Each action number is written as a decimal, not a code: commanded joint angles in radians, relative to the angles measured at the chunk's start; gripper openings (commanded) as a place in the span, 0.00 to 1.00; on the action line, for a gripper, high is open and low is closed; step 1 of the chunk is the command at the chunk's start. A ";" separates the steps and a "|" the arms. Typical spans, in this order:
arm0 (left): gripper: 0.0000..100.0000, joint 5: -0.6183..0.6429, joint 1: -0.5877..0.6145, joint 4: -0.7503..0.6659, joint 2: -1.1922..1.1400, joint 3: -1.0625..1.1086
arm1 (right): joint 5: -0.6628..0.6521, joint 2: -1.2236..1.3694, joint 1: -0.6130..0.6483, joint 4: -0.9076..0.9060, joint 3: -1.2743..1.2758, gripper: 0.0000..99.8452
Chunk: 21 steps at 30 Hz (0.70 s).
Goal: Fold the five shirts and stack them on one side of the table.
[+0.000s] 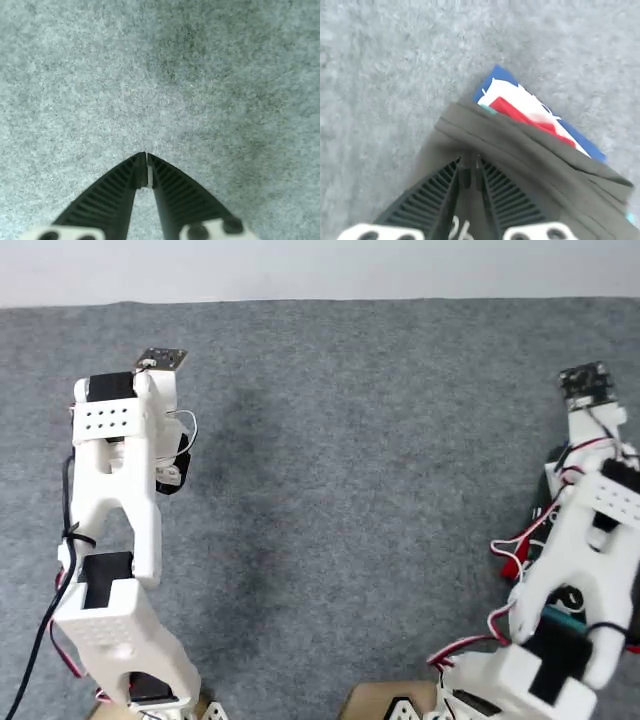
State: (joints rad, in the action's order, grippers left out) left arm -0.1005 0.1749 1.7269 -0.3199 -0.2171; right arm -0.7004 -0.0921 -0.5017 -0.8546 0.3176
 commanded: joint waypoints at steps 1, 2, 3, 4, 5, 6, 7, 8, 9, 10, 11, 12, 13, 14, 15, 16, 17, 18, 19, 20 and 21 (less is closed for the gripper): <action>0.01 0.000 -0.005 0.025 0.074 -0.010 | 0.008 -0.105 -0.045 -0.113 -0.080 0.03; 0.01 0.000 -0.005 0.025 0.074 -0.010 | 0.006 -0.114 -0.064 -0.131 -0.080 0.03; 0.01 0.000 -0.005 0.025 0.074 -0.010 | 0.006 -0.122 -0.084 -0.145 -0.080 0.03; 0.01 0.000 -0.006 0.025 0.074 -0.010 | 0.003 -0.128 -0.110 -0.150 -0.080 0.03; 0.01 0.000 -0.006 0.025 0.074 -0.010 | -0.009 -0.131 -0.137 -0.150 -0.078 0.03; 0.01 0.000 -0.006 0.025 0.074 -0.010 | -0.029 -0.131 -0.163 -0.147 -0.078 0.03; 0.01 0.000 -0.006 0.025 0.074 -0.010 | -0.054 -0.131 -0.189 -0.139 -0.078 0.03; 0.01 -0.003 -0.006 0.025 0.074 -0.010 | -0.077 -0.131 -0.214 -0.133 -0.077 0.03; 0.01 -0.005 -0.006 0.025 0.074 -0.010 | -0.094 -0.131 -0.237 -0.122 -0.077 0.03; 0.01 -0.005 -0.006 0.025 0.074 -0.010 | -0.106 -0.130 -0.263 -0.107 -0.075 0.03; 0.01 -0.005 -0.006 0.025 0.074 -0.010 | -0.115 -0.130 -0.286 -0.088 -0.075 0.03; 0.01 -0.006 -0.006 0.025 0.074 -0.010 | -0.118 -0.127 -0.305 -0.064 -0.074 0.03; 0.01 -0.006 -0.006 0.025 0.074 -0.010 | -0.124 -0.114 -0.317 -0.038 -0.074 0.03; 0.01 -0.006 -0.006 0.025 0.074 -0.010 | -0.130 -0.094 -0.323 -0.005 -0.074 0.03; 0.01 -0.006 -0.006 0.025 0.074 -0.010 | -0.141 -0.065 -0.326 0.031 -0.074 0.03; 0.01 -0.006 -0.006 0.025 0.074 -0.010 | -0.155 -0.028 -0.326 0.073 -0.074 0.03; 0.01 -0.006 -0.006 0.025 0.074 -0.010 | -0.170 0.010 -0.326 0.116 -0.078 0.03; 0.01 -0.006 -0.006 0.025 0.074 -0.010 | -0.180 0.050 -0.328 0.160 -0.081 0.03; 0.01 -0.006 -0.006 0.025 0.074 -0.010 | -0.186 0.085 -0.328 0.211 -0.081 0.03; 0.01 -0.006 -0.006 0.025 0.074 -0.010 | -0.186 0.122 -0.328 0.257 -0.081 0.03; 0.01 -0.006 -0.006 0.025 0.074 -0.010 | -0.186 0.154 -0.328 0.302 -0.081 0.03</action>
State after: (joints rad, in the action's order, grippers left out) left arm -0.1020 0.1749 1.7269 -0.3199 -0.2171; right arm -0.8677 0.0061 -0.8163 -0.6797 0.2931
